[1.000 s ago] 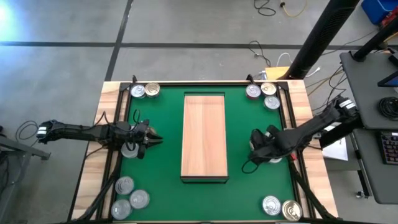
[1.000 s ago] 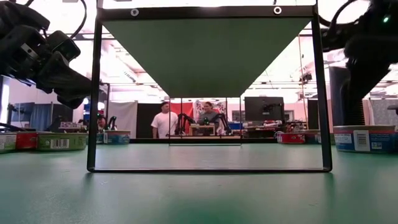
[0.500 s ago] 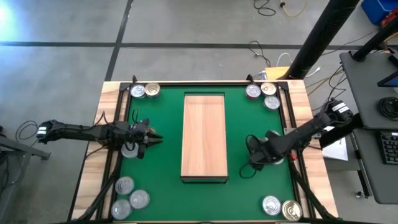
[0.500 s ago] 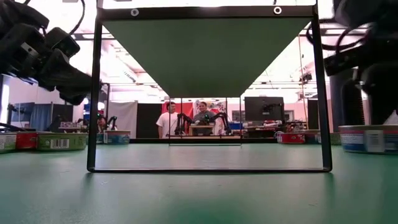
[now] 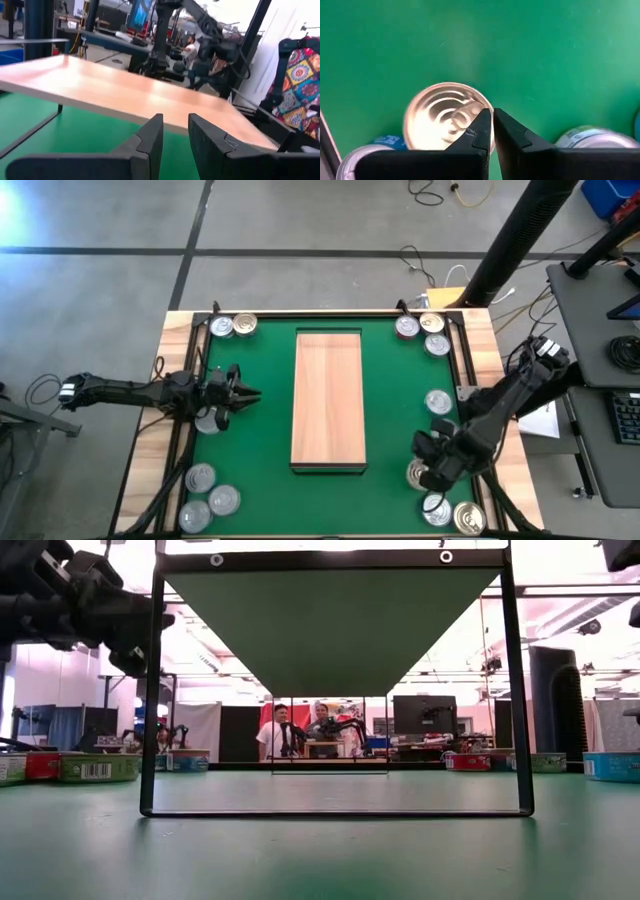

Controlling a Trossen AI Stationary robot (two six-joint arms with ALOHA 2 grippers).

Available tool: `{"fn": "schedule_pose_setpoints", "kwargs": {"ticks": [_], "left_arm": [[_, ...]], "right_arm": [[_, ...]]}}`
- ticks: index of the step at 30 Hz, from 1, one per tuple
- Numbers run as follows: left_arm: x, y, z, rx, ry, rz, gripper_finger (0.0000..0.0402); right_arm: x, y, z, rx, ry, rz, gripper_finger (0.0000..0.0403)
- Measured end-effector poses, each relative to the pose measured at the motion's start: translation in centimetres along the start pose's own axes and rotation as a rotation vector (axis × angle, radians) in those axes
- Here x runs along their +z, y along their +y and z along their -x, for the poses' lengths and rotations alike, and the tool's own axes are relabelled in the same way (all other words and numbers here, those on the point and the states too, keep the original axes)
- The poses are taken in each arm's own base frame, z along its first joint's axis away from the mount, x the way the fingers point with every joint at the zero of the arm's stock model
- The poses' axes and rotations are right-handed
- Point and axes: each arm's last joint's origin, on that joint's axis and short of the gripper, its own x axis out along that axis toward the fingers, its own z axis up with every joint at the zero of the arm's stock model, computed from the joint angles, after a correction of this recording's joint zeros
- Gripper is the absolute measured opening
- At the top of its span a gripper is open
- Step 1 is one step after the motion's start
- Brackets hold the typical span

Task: Stack canned seafood by type on shelf
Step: Put the blue pink tuna can on the shelf

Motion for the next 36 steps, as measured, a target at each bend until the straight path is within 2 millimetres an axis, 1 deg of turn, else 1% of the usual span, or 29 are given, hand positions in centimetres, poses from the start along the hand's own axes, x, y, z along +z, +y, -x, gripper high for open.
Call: {"fn": "schedule_pose_setpoints", "kwargs": {"ticks": [3, 6, 8, 13, 17, 19, 21, 23, 25, 27, 32, 36], "left_arm": [[-0.1, 0.0, 0.0, -0.001, 0.008, -0.009, 0.0077], [-0.1, -0.1, 0.0, -0.039, 0.017, 0.025, 0.0077], [0.0, -0.3, 0.0, -0.085, 0.017, 0.033, 0.0077], [0.7, -0.8, 0.0, -0.133, -0.052, 0.086, 0.0077], [1.3, -2.0, 0.0, -0.209, -0.131, 0.090, 0.0077], [1.1, -2.8, 0.0, -0.217, -0.140, 0.083, 0.0077], [0.7, -3.7, 0.0, -0.201, -0.132, 0.076, 0.0077], [0.1, -4.6, 0.0, -0.172, -0.101, 0.072, 0.0077], [-0.5, -5.7, 0.2, -0.134, -0.072, 0.070, 0.0077], [-0.8, -7.1, 0.4, -0.094, -0.041, 0.064, 0.0077], [-0.6, -11.5, 0.9, -0.004, 0.017, 0.009, 0.0077], [-1.6, -15.2, 0.8, 0.071, 0.065, -0.052, 0.0077]], "right_arm": [[-1.0, 0.3, -0.9, -0.011, 0.065, -0.011, 0.0013], [-1.8, 1.3, -1.5, 0.038, 0.106, 0.014, 0.0013], [-2.1, 2.1, -2.0, 0.060, 0.090, 0.030, 0.0013], [-2.0, 3.5, -3.8, 0.077, 0.036, 0.033, 0.0013], [-1.7, 5.0, -5.1, 0.141, -0.011, 0.047, 0.0013], [-1.4, 5.8, -5.5, 0.198, -0.072, 0.056, 0.0013], [-1.0, 6.7, -5.6, 0.252, -0.152, 0.077, 0.0013], [-0.7, 7.2, -5.7, 0.298, -0.195, 0.105, 0.0013], [-0.6, 7.5, -5.7, 0.322, -0.220, 0.134, 0.0013], [-0.6, 7.5, -5.4, 0.330, -0.235, 0.160, 0.0013], [-0.6, 7.4, -3.7, 0.348, -0.311, 0.220, 0.0013], [-0.9, 7.3, -2.9, 0.364, -0.322, 0.252, 0.0016]]}}
